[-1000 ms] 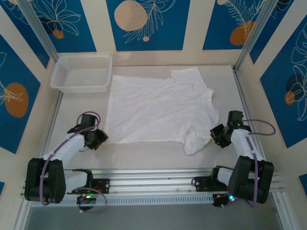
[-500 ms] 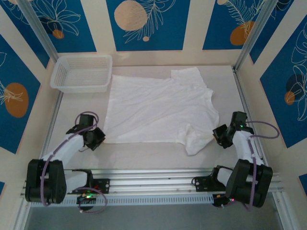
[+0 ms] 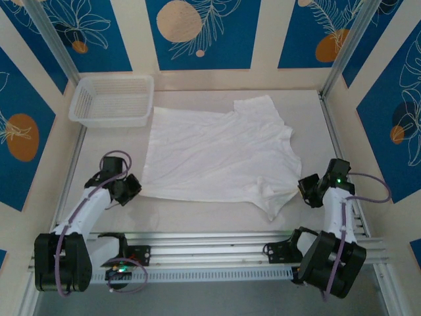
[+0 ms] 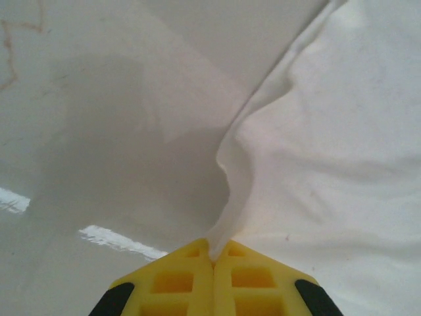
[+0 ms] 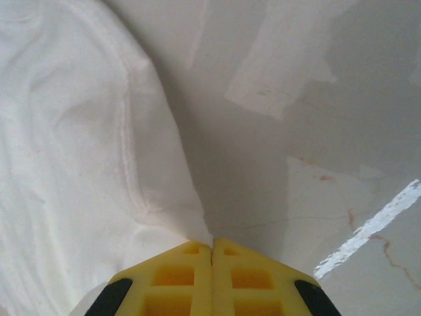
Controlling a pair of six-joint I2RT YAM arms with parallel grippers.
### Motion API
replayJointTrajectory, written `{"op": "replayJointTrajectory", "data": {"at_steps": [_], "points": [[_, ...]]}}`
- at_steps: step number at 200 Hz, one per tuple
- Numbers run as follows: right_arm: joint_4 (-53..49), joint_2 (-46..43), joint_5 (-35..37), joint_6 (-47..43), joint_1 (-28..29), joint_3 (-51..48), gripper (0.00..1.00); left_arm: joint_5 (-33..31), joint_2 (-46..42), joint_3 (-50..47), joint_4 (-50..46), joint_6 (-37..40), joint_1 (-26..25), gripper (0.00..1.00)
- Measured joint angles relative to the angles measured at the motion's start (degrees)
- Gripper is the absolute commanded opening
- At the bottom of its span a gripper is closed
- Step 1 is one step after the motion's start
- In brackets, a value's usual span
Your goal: Fold the inside-out t-shirt
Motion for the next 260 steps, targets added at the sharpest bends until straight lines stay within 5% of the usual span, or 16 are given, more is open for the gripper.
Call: {"op": "replayJointTrajectory", "data": {"at_steps": [69, 221, 239, 260], "points": [[3.82, 6.88, -7.1, 0.24, 1.66, 9.62, 0.0, 0.35, 6.97, 14.03, 2.36, 2.58, 0.0, 0.0], [10.56, 35.43, -8.35, -0.24, 6.64, 26.58, 0.0, 0.09, 29.31, 23.69, 10.62, 4.04, 0.0, 0.0], [10.91, 38.97, -8.0, -0.26, 6.95, 27.54, 0.11, 0.15, 31.17, 23.69, 11.89, 4.02, -0.07, 0.0], [11.21, 41.57, -7.54, -0.48, 7.17, 28.0, 0.27, 0.15, 32.46, 23.69, 12.52, 4.02, -0.15, 0.18]]}}
